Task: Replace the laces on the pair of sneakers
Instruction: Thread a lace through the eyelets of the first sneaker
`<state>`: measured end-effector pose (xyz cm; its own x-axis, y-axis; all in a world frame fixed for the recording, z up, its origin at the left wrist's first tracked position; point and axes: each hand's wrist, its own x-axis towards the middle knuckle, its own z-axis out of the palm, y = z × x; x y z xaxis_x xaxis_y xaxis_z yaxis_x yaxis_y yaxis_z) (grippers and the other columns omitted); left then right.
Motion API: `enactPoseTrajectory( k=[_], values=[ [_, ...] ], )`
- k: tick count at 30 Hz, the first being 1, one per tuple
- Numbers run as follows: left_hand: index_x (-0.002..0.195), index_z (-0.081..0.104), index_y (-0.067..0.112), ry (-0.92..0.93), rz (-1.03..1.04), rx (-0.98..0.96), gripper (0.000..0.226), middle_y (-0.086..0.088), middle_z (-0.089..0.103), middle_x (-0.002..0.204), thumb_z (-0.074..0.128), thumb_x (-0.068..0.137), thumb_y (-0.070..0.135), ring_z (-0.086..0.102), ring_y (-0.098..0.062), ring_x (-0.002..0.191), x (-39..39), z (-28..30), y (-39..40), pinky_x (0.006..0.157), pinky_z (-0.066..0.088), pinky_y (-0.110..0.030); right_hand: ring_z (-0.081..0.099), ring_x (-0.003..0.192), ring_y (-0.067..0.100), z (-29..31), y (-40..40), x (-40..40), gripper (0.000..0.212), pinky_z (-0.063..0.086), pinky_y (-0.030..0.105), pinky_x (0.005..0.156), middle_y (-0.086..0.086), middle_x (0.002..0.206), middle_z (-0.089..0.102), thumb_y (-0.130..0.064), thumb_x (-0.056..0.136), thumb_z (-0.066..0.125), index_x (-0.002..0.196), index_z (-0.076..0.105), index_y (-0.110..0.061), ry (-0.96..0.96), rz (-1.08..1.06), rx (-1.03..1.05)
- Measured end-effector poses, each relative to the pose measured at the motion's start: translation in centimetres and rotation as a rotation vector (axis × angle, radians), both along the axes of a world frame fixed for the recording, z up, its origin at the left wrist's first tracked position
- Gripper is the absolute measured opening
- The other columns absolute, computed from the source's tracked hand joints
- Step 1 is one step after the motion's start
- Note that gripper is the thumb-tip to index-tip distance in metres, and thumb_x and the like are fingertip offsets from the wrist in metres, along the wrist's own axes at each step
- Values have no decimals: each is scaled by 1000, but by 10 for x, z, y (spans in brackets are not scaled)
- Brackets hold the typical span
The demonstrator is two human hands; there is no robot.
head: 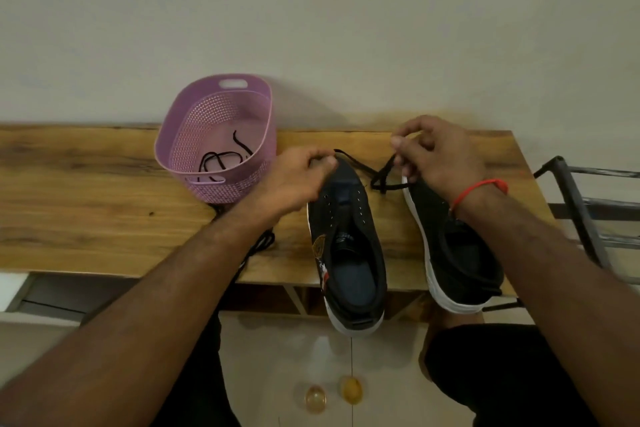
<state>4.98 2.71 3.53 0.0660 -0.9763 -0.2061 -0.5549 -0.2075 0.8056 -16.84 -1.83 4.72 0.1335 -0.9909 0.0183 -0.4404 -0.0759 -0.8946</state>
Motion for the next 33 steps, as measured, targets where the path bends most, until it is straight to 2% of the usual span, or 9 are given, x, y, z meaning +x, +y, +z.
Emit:
enactPoseTrajectory(
  k=[2,4,9,14,18,22,26,30,33],
  values=[
    [147,49,26,-252,-144,51,54,5,60,132,61,98,46,60,-7,105,-6,-10,2,80,50,-23,67,64,8,-11,7,13,9,58,22,60,5,79,71,-14,95,64,103,69,-14,-12,120,68],
    [143,50,29,-383,-227,96,54,3,62,128,61,96,51,61,-11,105,-12,-15,5,73,49,-24,69,82,6,-21,13,24,13,58,20,75,0,92,73,-14,94,66,106,71,-16,53,246,40],
    [143,48,30,-249,-217,177,43,7,62,103,56,101,37,70,-12,80,-12,-18,11,45,53,-21,64,99,0,-37,24,30,19,54,20,90,-9,105,70,-17,95,64,112,70,-24,228,449,-45],
    [146,44,35,-99,-245,277,47,6,64,111,57,101,30,72,-12,87,-5,-16,27,52,57,-24,63,102,3,-38,31,29,20,53,30,94,-9,108,69,-18,97,61,113,70,-26,305,540,-60],
    [143,50,31,-159,-175,98,42,11,66,117,57,102,33,72,-11,80,-5,-13,30,58,58,-25,66,99,10,-35,35,28,23,53,36,96,-4,100,71,-7,98,55,108,72,-19,173,501,8],
    [143,54,15,357,96,-98,41,-1,68,124,45,104,2,75,-17,89,-6,-3,20,61,59,-25,69,92,11,-29,35,29,19,55,38,93,-1,92,73,-10,98,57,103,72,-20,15,330,118],
    [135,57,4,977,195,-143,39,-11,65,132,42,102,-9,70,-27,113,-17,2,10,95,58,-38,69,96,18,-23,37,35,26,55,43,92,2,102,74,-33,93,66,112,72,-16,19,464,170],
    [136,56,6,1075,170,-165,39,-13,65,134,39,104,-7,66,-27,120,-30,1,5,107,51,-42,68,91,33,-22,37,42,24,54,54,86,14,95,72,-30,93,66,103,73,-9,44,499,115],
    [134,58,16,935,165,-144,31,-11,70,125,48,105,7,71,-22,111,-28,3,0,95,58,-35,67,85,35,-25,32,42,19,55,50,84,15,88,73,-22,94,66,93,72,-3,0,417,81]
  ],
)
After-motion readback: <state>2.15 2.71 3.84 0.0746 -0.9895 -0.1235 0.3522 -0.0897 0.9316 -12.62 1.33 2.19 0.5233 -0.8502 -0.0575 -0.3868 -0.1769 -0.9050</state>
